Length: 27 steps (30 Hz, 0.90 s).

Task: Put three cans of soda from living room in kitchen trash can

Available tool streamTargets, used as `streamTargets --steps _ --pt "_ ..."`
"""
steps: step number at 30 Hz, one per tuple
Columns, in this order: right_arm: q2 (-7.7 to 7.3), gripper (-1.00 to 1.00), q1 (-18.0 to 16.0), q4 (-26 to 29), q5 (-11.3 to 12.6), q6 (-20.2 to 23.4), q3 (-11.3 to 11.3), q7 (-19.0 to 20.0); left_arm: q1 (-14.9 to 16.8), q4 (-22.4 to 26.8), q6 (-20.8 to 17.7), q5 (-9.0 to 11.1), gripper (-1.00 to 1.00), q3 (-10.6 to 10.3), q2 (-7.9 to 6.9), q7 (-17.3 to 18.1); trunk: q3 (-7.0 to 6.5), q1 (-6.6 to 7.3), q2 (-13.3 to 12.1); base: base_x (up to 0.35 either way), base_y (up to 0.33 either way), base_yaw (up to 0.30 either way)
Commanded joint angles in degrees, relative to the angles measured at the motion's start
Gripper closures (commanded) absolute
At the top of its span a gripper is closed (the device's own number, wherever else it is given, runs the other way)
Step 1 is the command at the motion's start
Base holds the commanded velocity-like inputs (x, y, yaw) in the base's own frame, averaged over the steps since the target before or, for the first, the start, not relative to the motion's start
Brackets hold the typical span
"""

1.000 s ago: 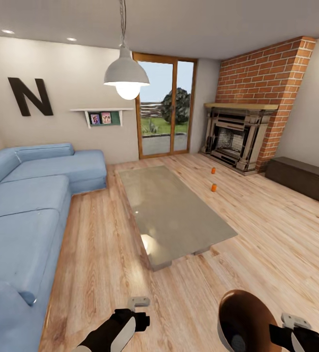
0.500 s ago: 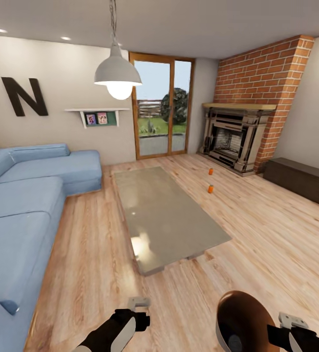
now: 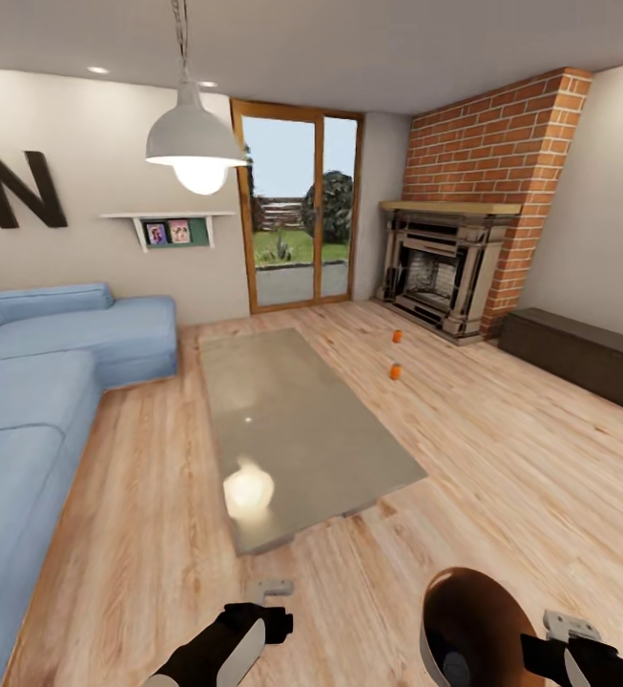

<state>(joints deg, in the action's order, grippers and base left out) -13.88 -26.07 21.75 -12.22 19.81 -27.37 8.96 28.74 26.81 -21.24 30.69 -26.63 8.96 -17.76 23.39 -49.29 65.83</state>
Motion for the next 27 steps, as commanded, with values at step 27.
streamTargets --steps 27 --pt "0.0 1.0 0.0 0.1 0.4 0.0 -0.1 0.6 0.0 0.0 0.2 0.0 -1.0 0.0 0.01 -0.2 -0.01 0.0 0.0 0.165 -0.287 -0.274"
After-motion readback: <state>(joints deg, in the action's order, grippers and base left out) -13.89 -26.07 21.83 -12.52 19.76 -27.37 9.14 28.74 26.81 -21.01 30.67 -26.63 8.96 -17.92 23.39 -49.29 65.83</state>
